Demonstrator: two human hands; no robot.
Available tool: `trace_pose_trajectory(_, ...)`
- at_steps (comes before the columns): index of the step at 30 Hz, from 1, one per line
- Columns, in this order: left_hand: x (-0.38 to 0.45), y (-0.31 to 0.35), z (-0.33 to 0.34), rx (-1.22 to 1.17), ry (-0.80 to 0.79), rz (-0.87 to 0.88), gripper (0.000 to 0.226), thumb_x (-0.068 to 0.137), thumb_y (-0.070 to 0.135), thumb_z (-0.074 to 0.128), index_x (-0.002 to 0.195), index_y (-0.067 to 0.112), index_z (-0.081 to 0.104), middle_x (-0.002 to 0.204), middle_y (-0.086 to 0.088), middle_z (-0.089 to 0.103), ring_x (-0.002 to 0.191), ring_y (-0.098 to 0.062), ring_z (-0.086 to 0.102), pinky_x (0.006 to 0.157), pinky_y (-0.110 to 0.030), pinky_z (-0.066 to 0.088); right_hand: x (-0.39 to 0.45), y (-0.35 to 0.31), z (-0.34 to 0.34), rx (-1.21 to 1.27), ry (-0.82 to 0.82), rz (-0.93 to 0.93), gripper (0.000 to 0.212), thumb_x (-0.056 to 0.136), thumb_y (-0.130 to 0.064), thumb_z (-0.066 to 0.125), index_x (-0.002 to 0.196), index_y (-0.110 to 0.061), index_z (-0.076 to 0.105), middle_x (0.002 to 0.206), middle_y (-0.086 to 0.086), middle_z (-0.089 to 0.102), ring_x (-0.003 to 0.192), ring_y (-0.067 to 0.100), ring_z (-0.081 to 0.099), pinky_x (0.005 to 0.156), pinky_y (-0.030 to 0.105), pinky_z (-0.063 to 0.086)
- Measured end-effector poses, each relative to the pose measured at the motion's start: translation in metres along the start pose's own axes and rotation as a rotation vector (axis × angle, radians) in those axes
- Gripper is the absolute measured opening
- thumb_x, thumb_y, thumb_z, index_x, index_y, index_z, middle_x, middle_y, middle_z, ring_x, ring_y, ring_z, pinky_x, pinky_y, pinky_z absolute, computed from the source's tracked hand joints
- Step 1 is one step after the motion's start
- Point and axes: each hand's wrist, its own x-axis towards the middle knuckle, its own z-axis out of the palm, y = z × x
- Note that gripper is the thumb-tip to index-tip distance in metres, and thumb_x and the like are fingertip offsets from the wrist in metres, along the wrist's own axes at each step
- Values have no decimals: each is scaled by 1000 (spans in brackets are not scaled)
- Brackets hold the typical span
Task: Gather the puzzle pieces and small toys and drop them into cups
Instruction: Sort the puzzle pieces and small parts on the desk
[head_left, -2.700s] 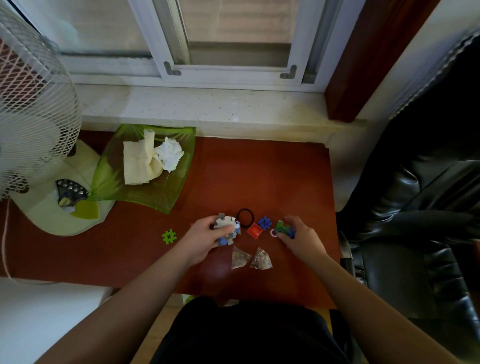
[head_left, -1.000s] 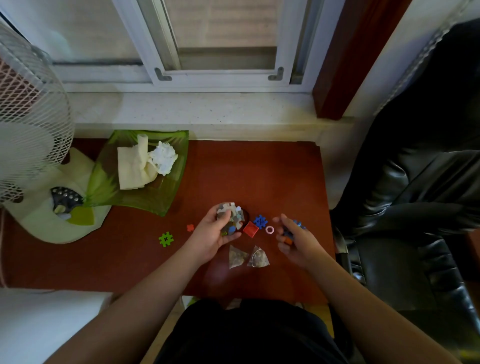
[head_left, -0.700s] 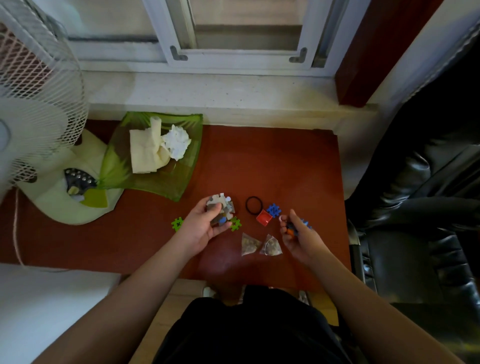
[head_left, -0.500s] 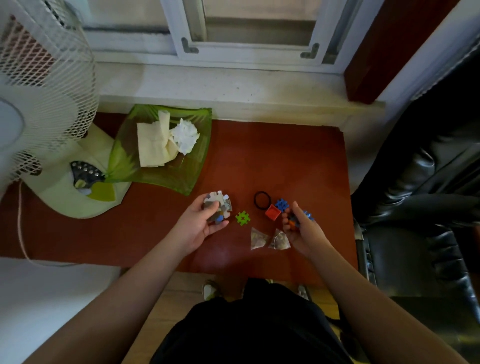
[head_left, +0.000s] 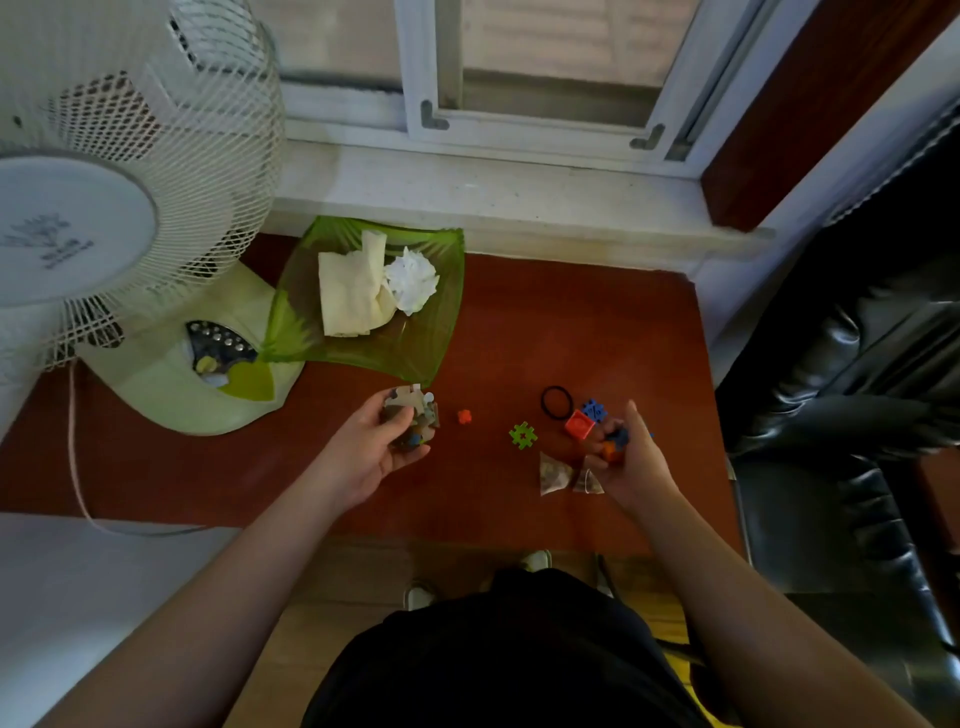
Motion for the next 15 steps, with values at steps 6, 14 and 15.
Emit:
trace_pose_trajectory(6,-10,0,-27,-47,-10,-8,33,97,8,49,130,13,51,119,-13,57,95,-23,62,62,-30,58,-20,15,17,-199,87,16,36,98,-35,53,69,-15,52,58,0,50,42,9,41,38,20,32)
trace_pose_trajectory(14,-26,-23,-73,-195,148,-98,35,97,6,50,131,12,48,123,-19,54,97,-29,62,63,-37,57,-31,45,50,-149,-41,16,21,97,-24,55,97,-6,65,74,4,57,53,9,54,45,19,47)
trace_pose_trajectory(15,-29,-26,-79,-208,162,-108,34,97,6,50,130,12,48,122,-19,54,97,-30,61,63,-37,57,-31,46,53,-119,-41,41,21,97,-24,56,99,-5,66,76,5,60,55,10,57,47,20,50)
